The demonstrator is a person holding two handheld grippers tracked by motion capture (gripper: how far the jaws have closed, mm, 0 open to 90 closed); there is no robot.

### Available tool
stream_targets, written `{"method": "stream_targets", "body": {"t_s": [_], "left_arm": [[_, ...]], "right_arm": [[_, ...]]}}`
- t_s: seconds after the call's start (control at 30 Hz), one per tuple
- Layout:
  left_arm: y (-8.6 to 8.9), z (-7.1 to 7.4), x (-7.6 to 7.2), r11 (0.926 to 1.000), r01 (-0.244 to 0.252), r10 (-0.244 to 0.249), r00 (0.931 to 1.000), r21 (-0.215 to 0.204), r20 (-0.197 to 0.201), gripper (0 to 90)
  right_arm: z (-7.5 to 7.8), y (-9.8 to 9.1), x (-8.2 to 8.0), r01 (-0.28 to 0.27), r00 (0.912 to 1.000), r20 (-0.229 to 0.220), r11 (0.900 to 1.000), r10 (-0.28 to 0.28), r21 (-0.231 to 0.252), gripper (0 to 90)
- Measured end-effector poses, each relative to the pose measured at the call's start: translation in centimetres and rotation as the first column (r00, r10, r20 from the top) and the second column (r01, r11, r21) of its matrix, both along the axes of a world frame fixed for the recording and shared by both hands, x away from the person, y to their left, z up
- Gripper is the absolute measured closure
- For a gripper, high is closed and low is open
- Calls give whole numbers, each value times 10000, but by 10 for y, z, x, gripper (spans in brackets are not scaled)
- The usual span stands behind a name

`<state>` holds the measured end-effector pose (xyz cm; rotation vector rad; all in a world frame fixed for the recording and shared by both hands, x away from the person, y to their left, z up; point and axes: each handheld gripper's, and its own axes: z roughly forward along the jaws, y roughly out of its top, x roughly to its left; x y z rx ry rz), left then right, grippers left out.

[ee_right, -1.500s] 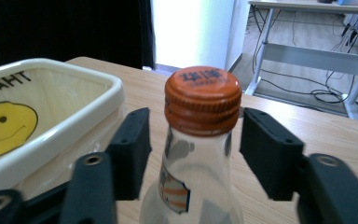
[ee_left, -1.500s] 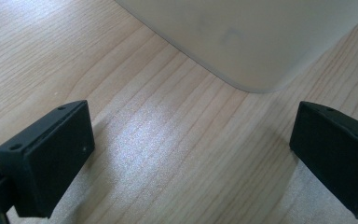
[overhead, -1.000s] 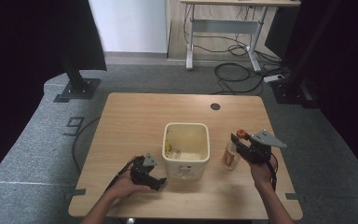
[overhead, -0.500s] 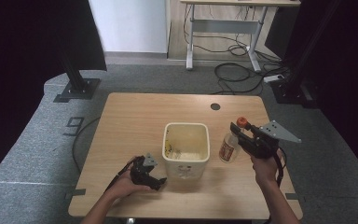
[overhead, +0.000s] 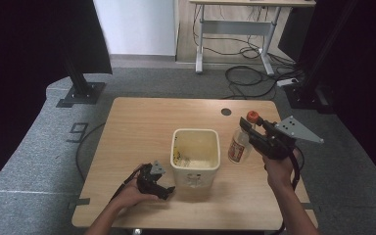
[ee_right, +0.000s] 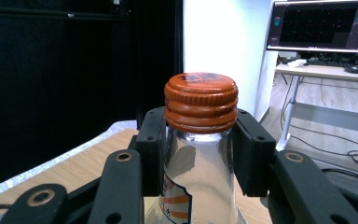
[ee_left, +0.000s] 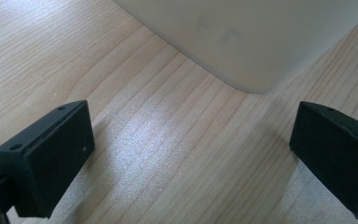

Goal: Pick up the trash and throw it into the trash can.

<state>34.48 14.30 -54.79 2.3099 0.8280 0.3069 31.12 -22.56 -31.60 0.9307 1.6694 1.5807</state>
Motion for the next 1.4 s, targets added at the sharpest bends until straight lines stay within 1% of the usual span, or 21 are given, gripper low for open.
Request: {"method": "stream_targets", "body": {"t_s": [0.1, 0.13, 0.17, 0.37, 0.47, 0.7, 0.87, 0.9, 0.97, 1.0, 1.07, 1.17, 1.2, 1.23, 1.33, 1.4], "left_arm": [[0, 0, 0, 10000, 2, -2, 10000, 0, 2, 0], [0, 0, 0, 10000, 3, -3, 10000, -3, 9, 0], [0, 0, 0, 10000, 3, -3, 10000, -3, 9, 0], [0, 0, 0, 10000, 2, -2, 10000, -4, 10, 0], [0, 0, 0, 10000, 4, -4, 10000, -2, 12, 0], [0, 0, 0, 10000, 1, -1, 10000, -5, 11, 0], [0, 0, 0, 10000, 5, -5, 10000, -1, 13, 0], [0, 0, 0, 10000, 4, -4, 10000, 0, 7, 0], [0, 0, 0, 10000, 4, -4, 10000, 0, 6, 0], [0, 0, 0, 10000, 2, -2, 10000, 0, 8, 0], [0, 0, 0, 10000, 3, -3, 10000, 1, 8, 0], [0, 0, 0, 10000, 11, -11, 10000, 3, 8, 0], [0, 0, 0, 10000, 10, -10, 10000, 3, 15, 0], [0, 0, 0, 10000, 13, -13, 10000, 6, 10, 0], [0, 0, 0, 10000, 10, -10, 10000, 3, 18, 0], [0, 0, 0, 10000, 9, -9, 10000, 3, 17, 0]], "right_arm": [[4, 2, 0, -21, 10000, 82, 9999, 20, 126, 598], [9, 5, 0, -77, 9998, 169, 9998, 74, 189, 598], [9, 5, 0, -77, 9998, 169, 9998, 74, 189, 598], [21, 16, -1, -291, 9989, 377, 9994, 284, 169, 598], [24, 21, -2, -378, 9984, 437, 9992, 371, 149, 598], [27, 30, -1, -540, 9973, 507, 9984, 532, 152, 599], [27, 35, -1, -680, 9966, 479, 9975, 671, 172, 599], [26, 40, 0, -774, 9961, 431, 9969, 768, 130, 599], [25, 42, 1, -806, 9959, 414, 9967, 801, 112, 599], [23, 46, 2, -867, 9956, 368, 9962, 863, 102, 599], [23, 48, 2, -900, 9954, 347, 9959, 895, 116, 599], [20, 55, 5, -1035, 9943, 268, 9945, 1031, 154, 599], [18, 61, 7, -1111, 9936, 227, 9937, 1108, 118, 599], [18, 61, 7, -1111, 9936, 227, 9937, 1108, 118, 599], [14, 70, 11, -1224, 9924, 147, 9925, 1224, 32, 599], [13, 72, 12, -1238, 9922, 122, 9923, 1237, 20, 599]]}}
